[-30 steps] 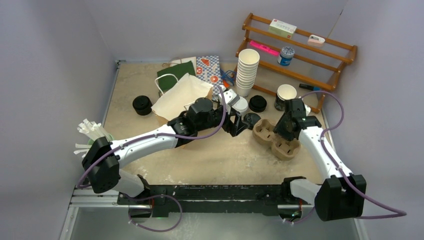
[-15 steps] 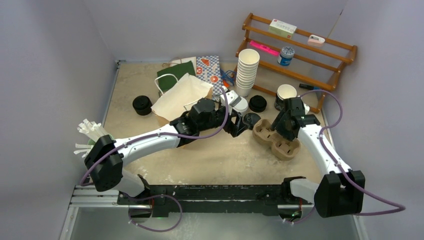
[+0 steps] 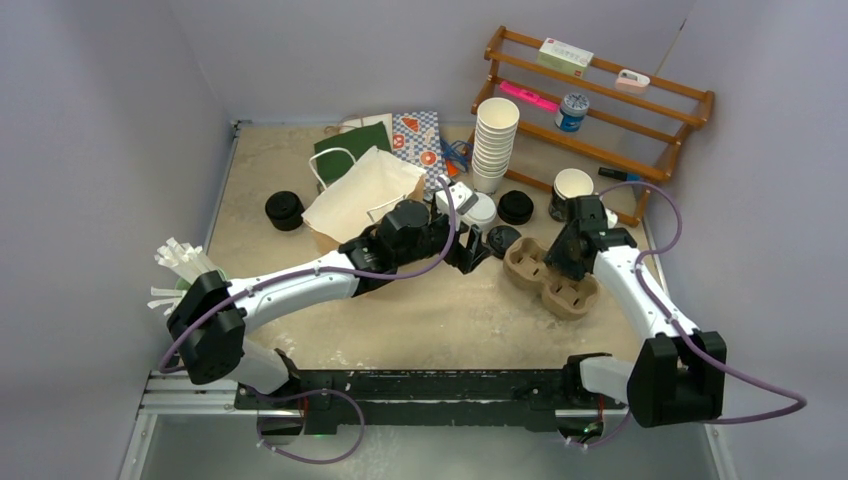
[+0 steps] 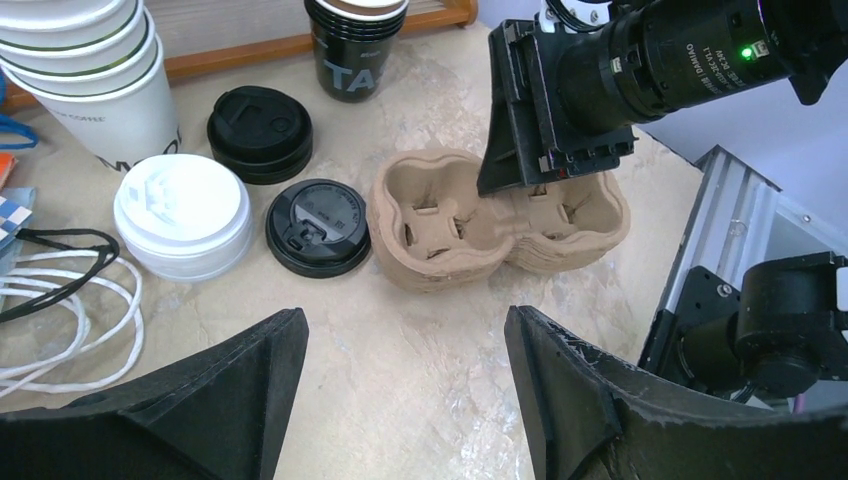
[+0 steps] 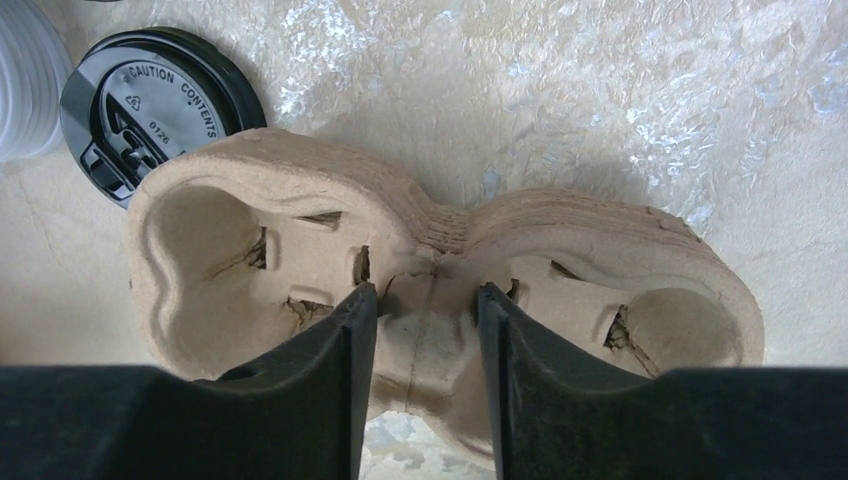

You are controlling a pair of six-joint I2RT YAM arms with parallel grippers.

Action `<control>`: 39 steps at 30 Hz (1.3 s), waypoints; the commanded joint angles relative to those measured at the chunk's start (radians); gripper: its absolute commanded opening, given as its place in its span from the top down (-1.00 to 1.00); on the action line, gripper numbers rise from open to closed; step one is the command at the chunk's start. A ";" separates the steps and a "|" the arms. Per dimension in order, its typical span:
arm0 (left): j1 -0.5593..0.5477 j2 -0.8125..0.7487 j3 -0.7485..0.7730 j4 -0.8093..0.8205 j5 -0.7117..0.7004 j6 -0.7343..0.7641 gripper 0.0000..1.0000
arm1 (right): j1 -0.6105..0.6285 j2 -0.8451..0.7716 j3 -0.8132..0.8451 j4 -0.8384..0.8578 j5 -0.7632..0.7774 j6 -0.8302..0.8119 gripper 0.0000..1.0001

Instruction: Pack the takeout coffee

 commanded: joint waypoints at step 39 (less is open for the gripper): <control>-0.004 0.116 0.104 0.016 0.026 0.011 -0.47 | 0.001 -0.027 -0.014 -0.013 -0.009 0.021 -0.25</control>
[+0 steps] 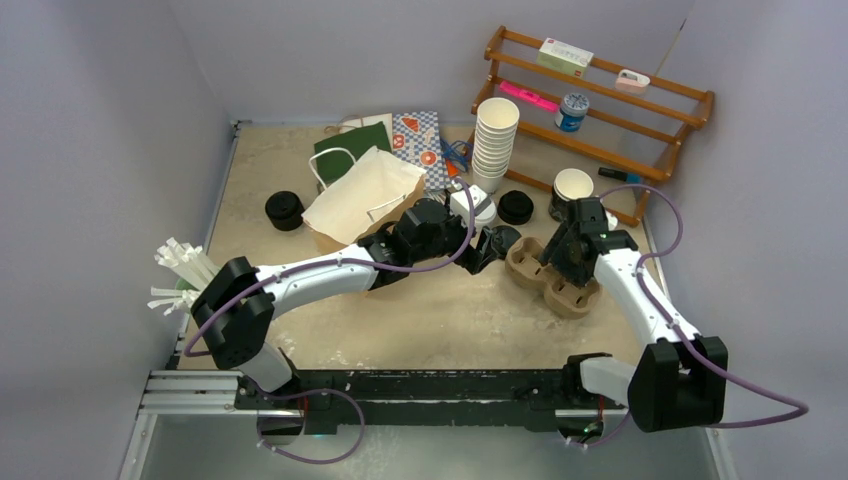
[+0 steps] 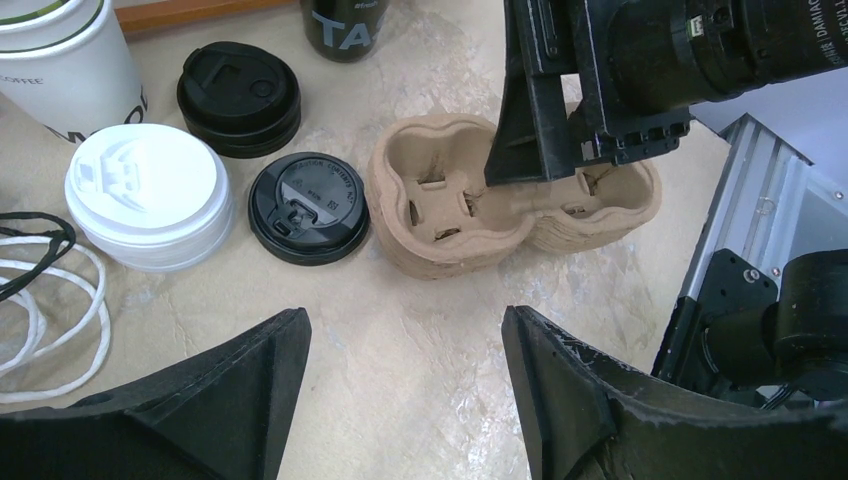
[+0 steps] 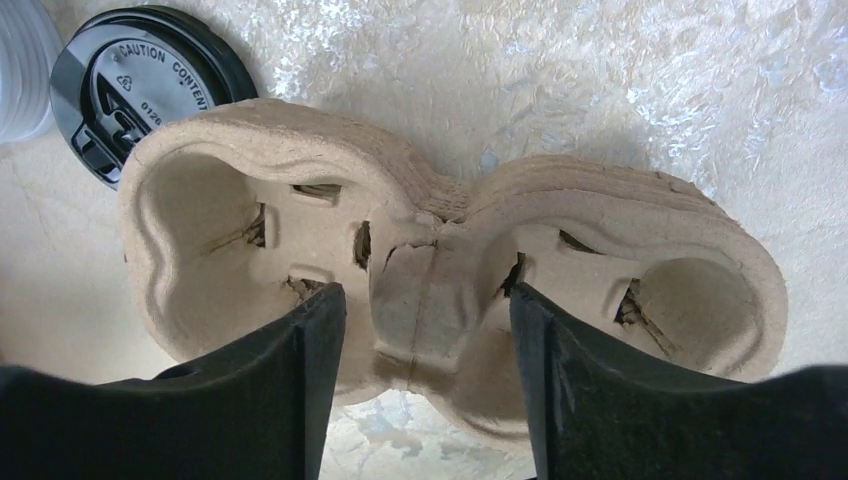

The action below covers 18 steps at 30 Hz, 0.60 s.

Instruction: Pack the takeout coffee

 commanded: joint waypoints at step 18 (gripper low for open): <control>-0.004 0.026 0.072 0.011 0.014 0.015 -0.47 | 0.002 -0.171 0.056 -0.135 -0.003 0.020 0.35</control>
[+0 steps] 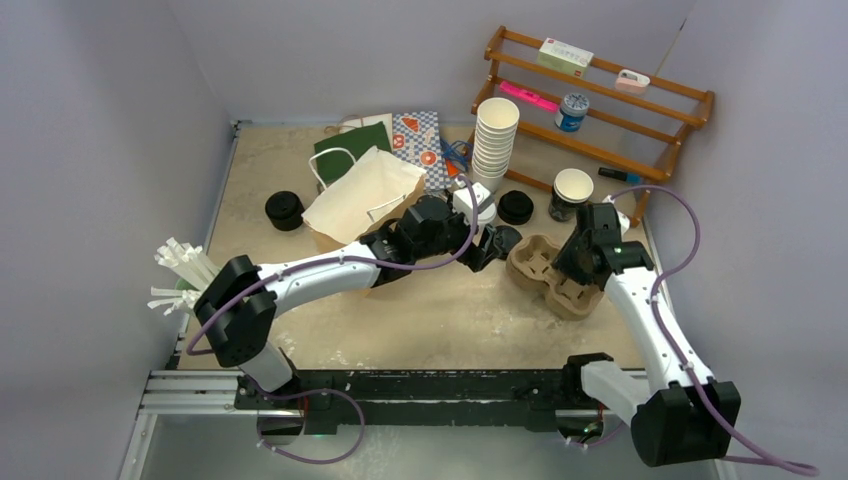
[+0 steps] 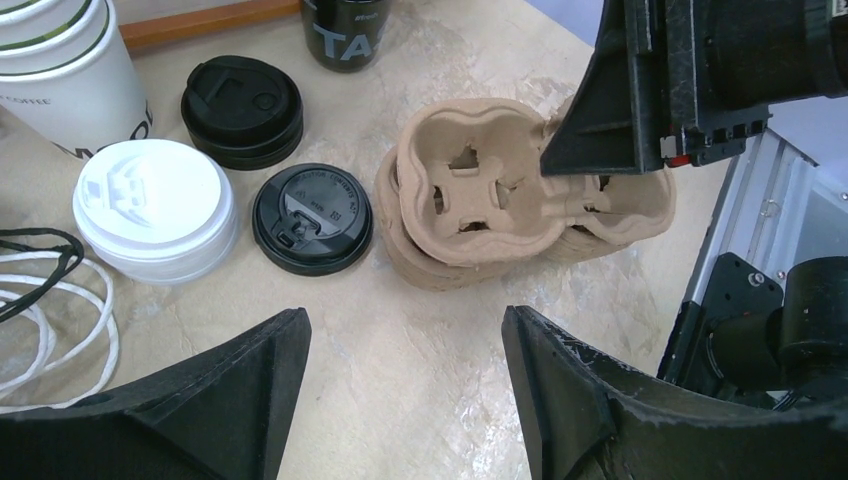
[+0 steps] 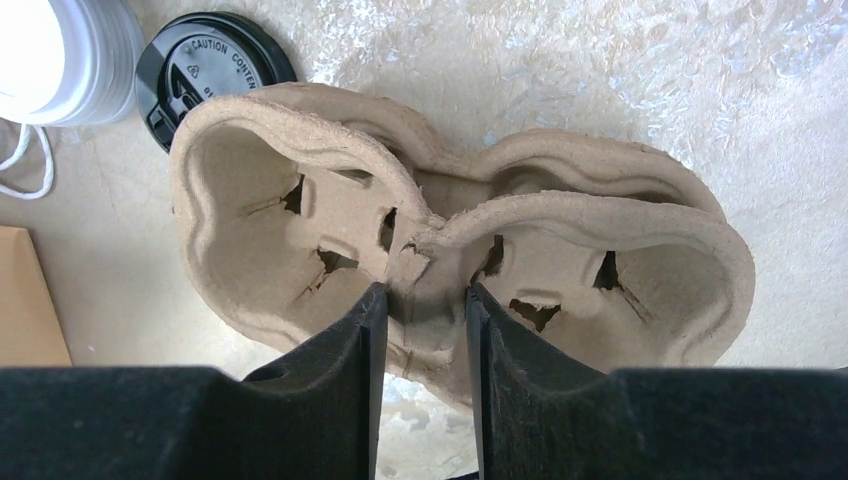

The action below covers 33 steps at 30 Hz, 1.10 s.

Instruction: Pack the takeout coffee

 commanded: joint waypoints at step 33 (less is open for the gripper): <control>-0.004 -0.436 0.136 -0.407 -0.179 0.067 -0.44 | 0.242 0.027 0.185 0.068 -0.361 -0.187 0.38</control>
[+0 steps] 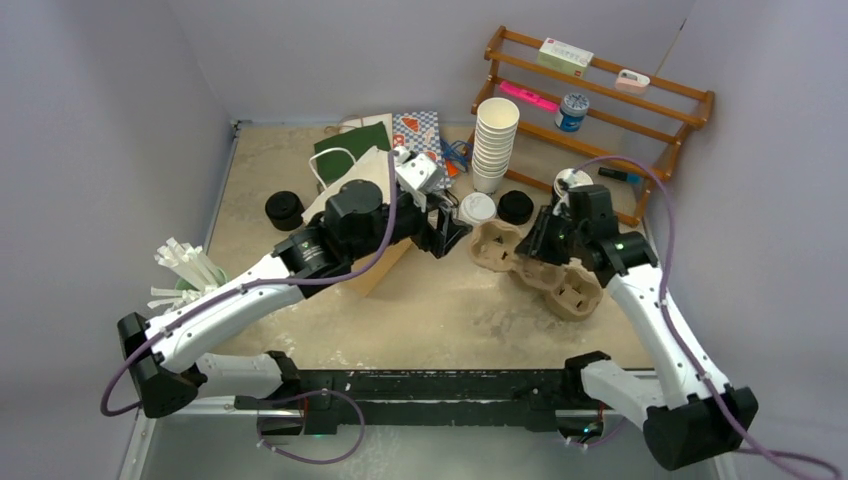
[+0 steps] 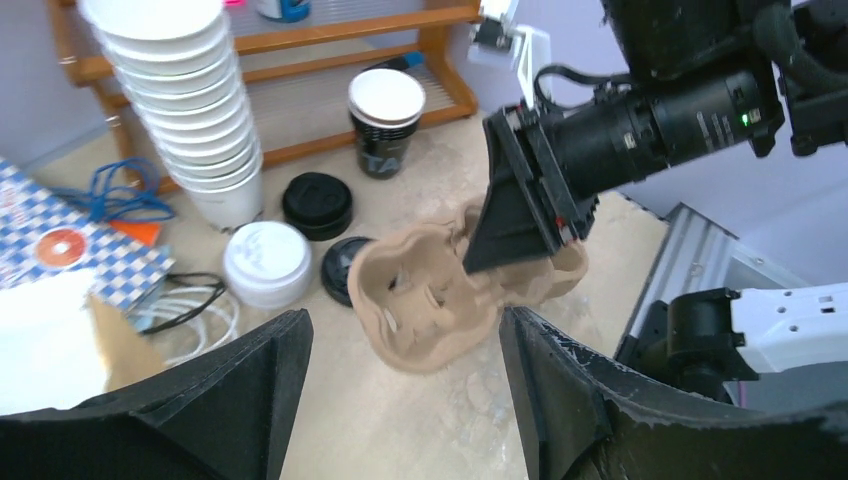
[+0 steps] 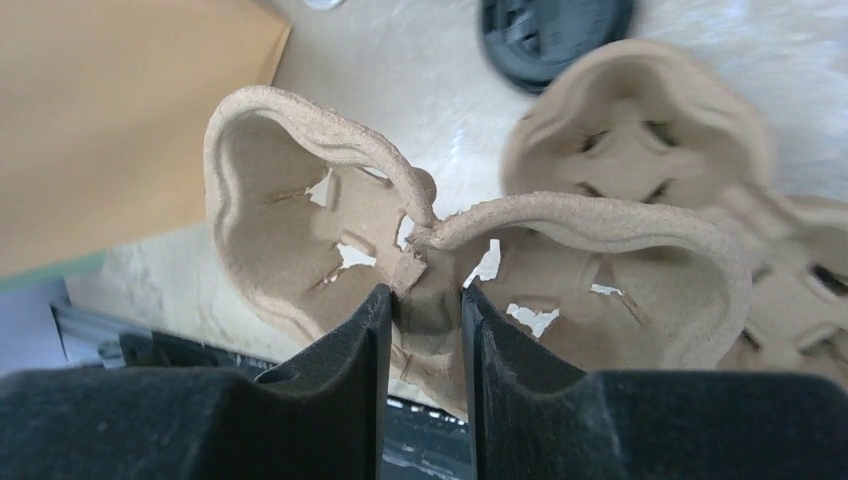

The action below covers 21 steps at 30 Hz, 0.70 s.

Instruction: Pack the takeout coffee

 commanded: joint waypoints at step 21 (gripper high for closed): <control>-0.004 -0.255 0.045 -0.409 -0.430 -0.011 -0.50 | 0.616 0.421 0.076 0.123 0.224 -0.065 -0.46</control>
